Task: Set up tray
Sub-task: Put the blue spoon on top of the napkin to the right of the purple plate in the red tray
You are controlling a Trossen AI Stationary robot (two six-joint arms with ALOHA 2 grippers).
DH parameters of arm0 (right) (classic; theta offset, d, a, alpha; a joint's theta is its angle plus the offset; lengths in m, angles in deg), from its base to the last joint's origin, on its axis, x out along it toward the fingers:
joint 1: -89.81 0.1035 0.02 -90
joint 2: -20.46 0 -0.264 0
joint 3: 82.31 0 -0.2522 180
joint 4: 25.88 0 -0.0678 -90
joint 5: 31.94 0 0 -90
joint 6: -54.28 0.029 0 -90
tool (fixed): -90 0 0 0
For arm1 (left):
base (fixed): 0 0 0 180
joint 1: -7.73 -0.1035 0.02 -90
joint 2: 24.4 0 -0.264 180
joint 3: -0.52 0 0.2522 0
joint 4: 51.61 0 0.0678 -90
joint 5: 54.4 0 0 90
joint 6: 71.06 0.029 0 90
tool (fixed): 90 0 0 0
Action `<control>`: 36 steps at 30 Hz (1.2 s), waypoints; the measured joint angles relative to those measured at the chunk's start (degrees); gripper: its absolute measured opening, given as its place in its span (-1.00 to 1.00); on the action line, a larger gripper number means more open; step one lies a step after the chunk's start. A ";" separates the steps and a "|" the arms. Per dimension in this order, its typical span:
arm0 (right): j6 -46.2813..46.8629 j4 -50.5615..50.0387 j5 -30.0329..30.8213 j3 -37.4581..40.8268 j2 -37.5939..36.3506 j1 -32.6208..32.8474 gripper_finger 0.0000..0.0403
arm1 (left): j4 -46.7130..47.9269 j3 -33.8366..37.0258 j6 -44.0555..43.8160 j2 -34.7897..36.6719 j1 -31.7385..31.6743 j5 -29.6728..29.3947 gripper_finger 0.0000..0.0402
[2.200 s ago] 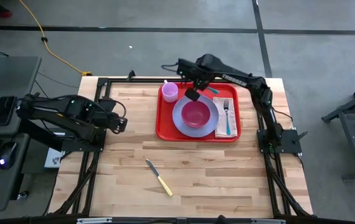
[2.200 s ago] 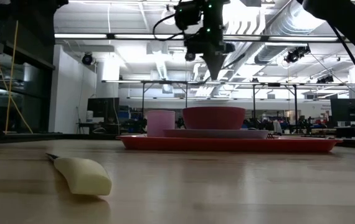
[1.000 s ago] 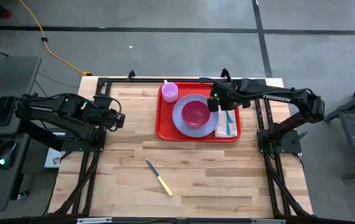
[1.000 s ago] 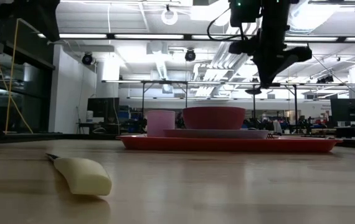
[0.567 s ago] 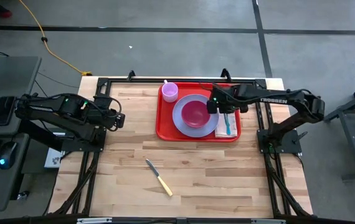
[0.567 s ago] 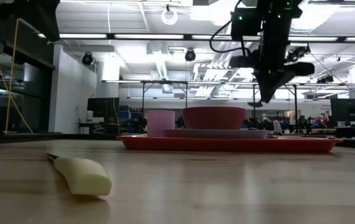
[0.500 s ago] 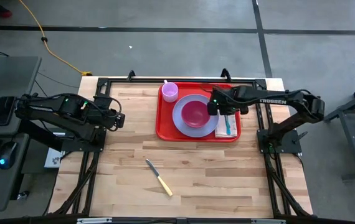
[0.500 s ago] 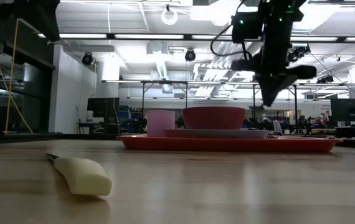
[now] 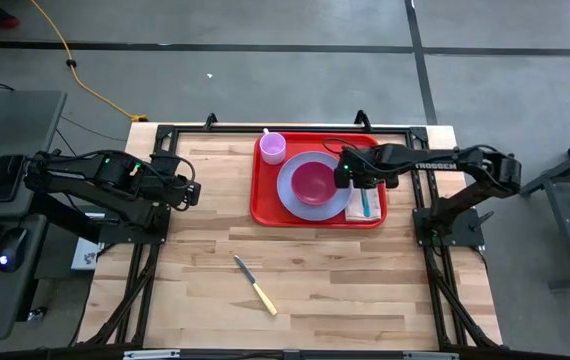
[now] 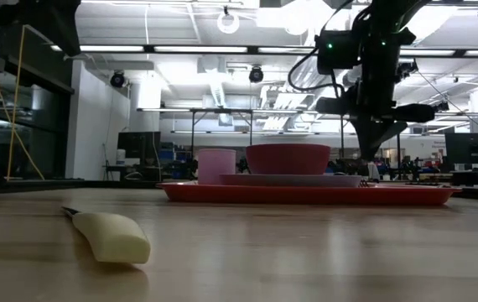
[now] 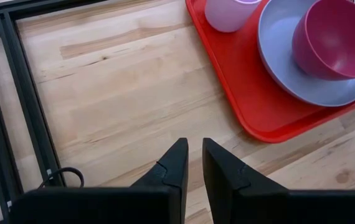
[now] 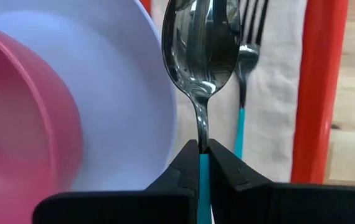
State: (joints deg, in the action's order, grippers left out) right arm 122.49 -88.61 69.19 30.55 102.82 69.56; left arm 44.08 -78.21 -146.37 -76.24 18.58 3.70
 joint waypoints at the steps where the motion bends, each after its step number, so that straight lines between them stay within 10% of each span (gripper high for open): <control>1: -0.01 0.44 0.32 0.00 0.11 0.00 -1.00 | 0.00 0.00 0.00 0.00 0.02 0.06 -0.61; 36: -1.43 4.96 3.31 -0.07 8.81 -2.23 -1.00 | 0.09 0.00 0.34 -0.02 0.02 1.50 -0.61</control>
State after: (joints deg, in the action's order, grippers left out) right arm 121.06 -83.65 72.50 30.48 111.64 67.32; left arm 44.17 -78.21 -146.03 -76.26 18.60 5.21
